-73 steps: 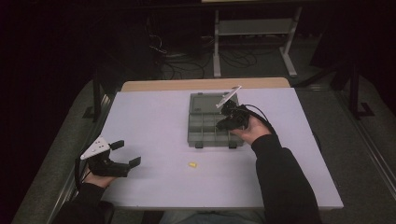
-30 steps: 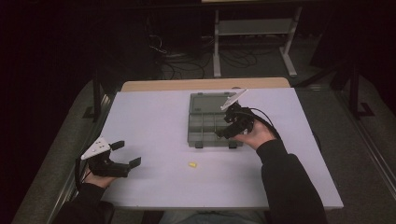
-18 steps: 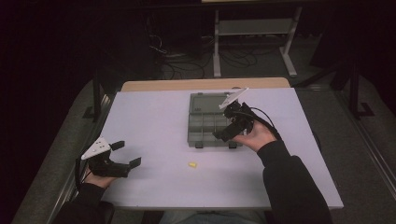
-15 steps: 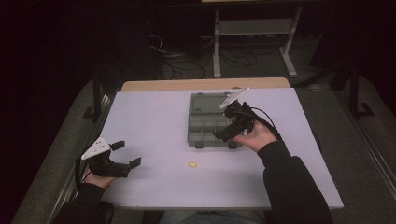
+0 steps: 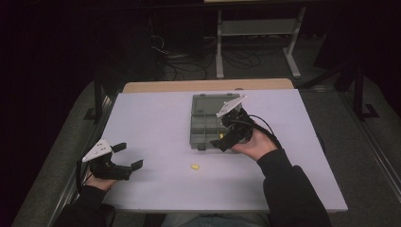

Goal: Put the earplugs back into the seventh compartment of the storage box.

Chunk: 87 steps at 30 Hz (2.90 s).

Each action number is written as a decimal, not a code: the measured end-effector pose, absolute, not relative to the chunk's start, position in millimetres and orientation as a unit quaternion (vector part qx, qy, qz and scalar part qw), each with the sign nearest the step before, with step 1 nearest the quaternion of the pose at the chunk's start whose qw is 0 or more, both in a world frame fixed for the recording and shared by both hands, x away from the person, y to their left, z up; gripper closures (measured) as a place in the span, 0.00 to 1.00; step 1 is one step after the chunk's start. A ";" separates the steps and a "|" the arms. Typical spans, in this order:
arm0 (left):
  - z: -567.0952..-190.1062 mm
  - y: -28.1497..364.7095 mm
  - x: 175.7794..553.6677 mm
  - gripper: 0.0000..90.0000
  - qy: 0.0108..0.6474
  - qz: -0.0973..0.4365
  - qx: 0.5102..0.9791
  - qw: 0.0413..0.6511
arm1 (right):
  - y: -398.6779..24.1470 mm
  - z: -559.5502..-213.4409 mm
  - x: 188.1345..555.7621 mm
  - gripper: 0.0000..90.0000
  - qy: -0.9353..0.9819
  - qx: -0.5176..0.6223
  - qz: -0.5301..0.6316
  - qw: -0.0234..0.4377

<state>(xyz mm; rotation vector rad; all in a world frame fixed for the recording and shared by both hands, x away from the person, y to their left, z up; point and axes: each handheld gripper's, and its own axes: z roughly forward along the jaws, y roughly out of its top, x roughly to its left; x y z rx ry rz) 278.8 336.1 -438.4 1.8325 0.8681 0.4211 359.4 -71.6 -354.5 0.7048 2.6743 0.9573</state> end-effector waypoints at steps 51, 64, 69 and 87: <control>-438.4 335.1 278.5 0.00 0.355 0.173 0.765 0.509 | -2.3 -439.7 334.6 0.10 0.949 0.152 0.277 0.022; -438.5 335.0 278.5 0.00 0.355 0.172 0.765 0.509 | 2.8 -446.7 336.4 0.47 0.949 0.156 0.274 0.010; -438.3 335.0 278.2 0.00 0.354 0.172 0.765 0.509 | 4.7 -447.5 336.6 0.67 0.948 0.155 0.276 0.014; -438.6 335.1 278.5 0.00 0.354 0.172 0.765 0.510 | -4.4 -434.5 340.1 0.88 0.941 0.173 0.290 0.023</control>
